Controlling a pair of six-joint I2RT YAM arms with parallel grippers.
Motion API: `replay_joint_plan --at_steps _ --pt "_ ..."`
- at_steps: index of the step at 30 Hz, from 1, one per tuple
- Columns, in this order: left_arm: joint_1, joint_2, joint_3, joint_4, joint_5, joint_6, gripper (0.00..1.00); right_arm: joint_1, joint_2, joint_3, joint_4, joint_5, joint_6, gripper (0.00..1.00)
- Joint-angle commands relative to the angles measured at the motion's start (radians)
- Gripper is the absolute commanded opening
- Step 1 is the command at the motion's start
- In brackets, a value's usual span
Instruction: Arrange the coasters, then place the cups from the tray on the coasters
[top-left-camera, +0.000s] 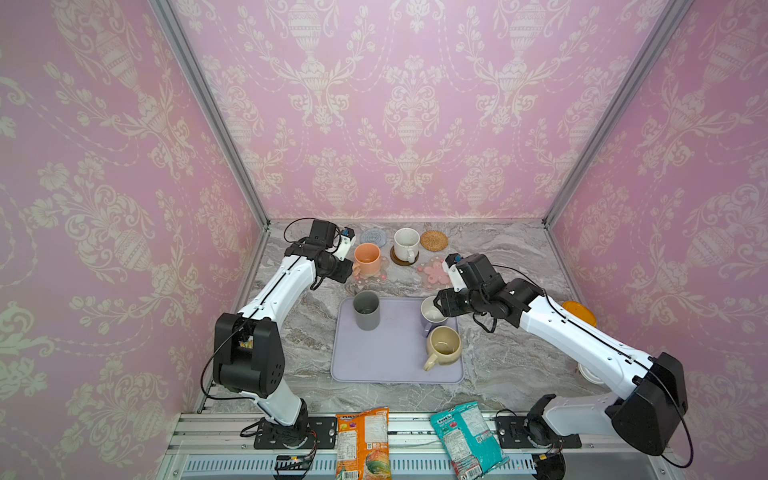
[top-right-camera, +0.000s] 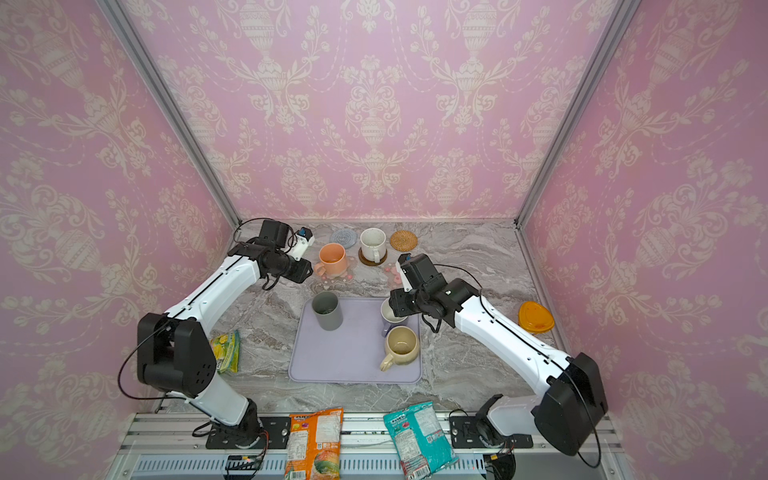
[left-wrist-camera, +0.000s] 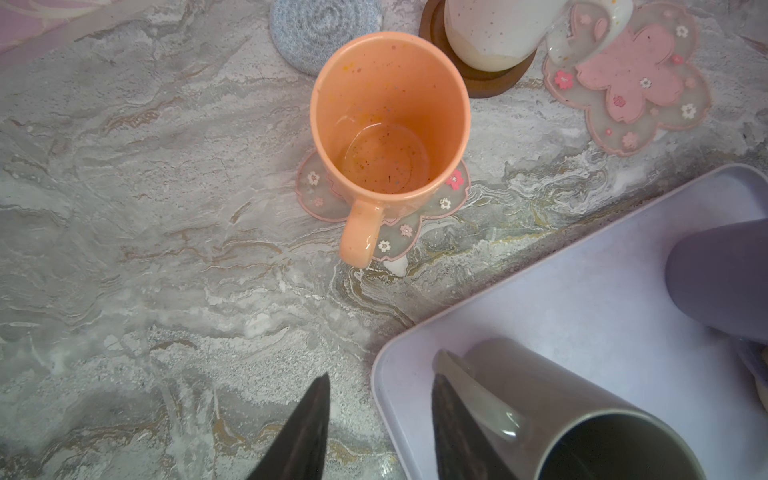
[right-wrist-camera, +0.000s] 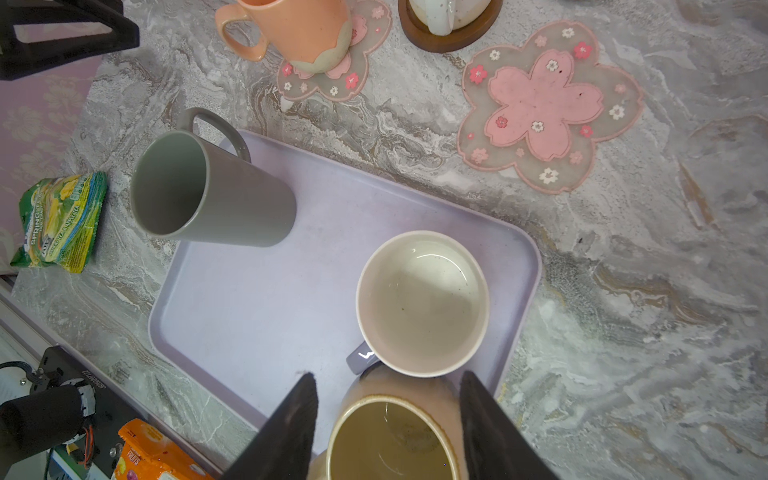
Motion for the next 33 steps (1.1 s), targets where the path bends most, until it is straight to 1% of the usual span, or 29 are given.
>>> replay_joint_plan --at_steps 1,5,8,11,15,18,21,28,31,33 --pt "0.004 0.066 0.024 0.021 0.021 -0.011 0.48 -0.005 -0.027 -0.007 -0.018 0.001 0.023 0.56" --pt "0.005 0.146 0.083 0.003 0.007 0.02 0.5 -0.005 -0.028 0.001 -0.029 0.015 0.018 0.56" --pt "0.006 0.203 0.138 -0.017 0.019 0.027 0.51 -0.005 -0.019 0.009 -0.031 0.023 0.016 0.56" --pt "0.005 0.233 0.17 -0.007 0.021 0.031 0.52 -0.005 -0.002 0.022 -0.035 0.028 0.013 0.56" --pt "0.006 0.27 0.203 0.0 0.011 0.056 0.56 -0.006 0.028 0.036 -0.035 0.023 0.012 0.56" --pt "0.006 0.323 0.252 -0.041 0.012 0.063 0.56 -0.005 0.05 0.036 -0.035 0.018 0.01 0.56" --pt "0.005 0.36 0.276 -0.06 0.03 0.065 0.56 -0.004 0.066 0.077 -0.034 0.013 0.009 0.56" --pt "0.005 0.385 0.278 -0.02 0.075 0.055 0.55 -0.005 0.089 0.097 -0.039 0.008 0.006 0.56" --pt "0.005 0.392 0.282 -0.002 0.098 0.046 0.51 -0.005 0.092 0.099 -0.041 0.007 0.01 0.56" --pt "0.004 0.399 0.283 0.003 0.108 0.043 0.47 -0.005 0.092 0.1 -0.04 0.004 0.013 0.56"
